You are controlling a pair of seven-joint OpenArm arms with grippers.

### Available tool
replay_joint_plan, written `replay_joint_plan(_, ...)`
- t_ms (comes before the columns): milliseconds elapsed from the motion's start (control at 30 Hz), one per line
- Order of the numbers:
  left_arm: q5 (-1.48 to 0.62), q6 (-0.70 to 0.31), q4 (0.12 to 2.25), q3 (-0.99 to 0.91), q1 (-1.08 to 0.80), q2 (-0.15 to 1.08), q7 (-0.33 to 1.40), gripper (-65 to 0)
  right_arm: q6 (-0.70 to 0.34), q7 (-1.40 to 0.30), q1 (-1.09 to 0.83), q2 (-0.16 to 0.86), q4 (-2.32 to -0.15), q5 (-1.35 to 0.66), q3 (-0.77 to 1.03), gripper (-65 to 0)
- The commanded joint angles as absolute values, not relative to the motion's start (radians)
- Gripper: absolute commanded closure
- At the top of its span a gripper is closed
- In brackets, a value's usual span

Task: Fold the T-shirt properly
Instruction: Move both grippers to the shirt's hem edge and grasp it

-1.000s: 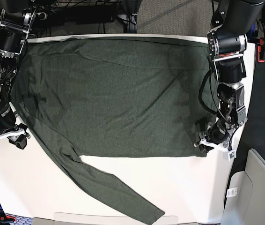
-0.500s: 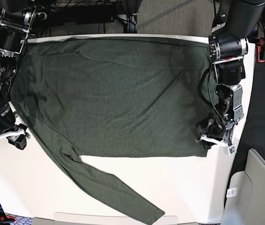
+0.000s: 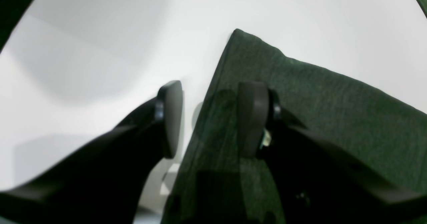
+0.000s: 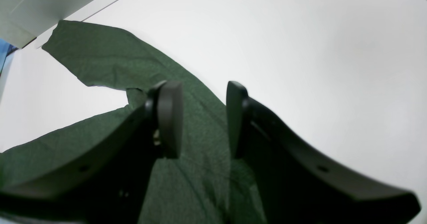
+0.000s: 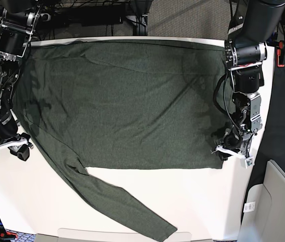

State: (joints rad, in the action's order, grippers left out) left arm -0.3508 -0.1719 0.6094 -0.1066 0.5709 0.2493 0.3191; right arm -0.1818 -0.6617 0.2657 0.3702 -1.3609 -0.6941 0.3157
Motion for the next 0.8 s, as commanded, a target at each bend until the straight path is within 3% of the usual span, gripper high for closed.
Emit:
replay_joint_plan(0, -0.354, -0.171, 0.618, -0.107, 0.59, 0.245, 0.348, -26.6, -0.189, -0.639, 0.294, 0.39, -1.376, -0.707, 0.321, -22.7)
replay_joint_plan(400, -0.354, -0.174, 0.621, -0.105, 0.582, 0.216, 0.36, -26.3, -0.189, -0.638, 0.3, 0.389, -1.374, -0.702, 0.321, -22.7)
replay_joint_plan(633, -0.352, -0.282, 0.619, -0.028, 0.575, 0.214, 0.36, -16.1, -0.189, -0.638, 0.3, 0.389, -1.374, -0.7, 0.321, -22.7)
replay_joint_plan(767, -0.352, -0.289, 0.619, -0.021, 0.555, 0.214, 0.36, -8.8, -0.189, -0.638, 0.309, 0.389, -1.374, -0.7, 0.32, -22.7)
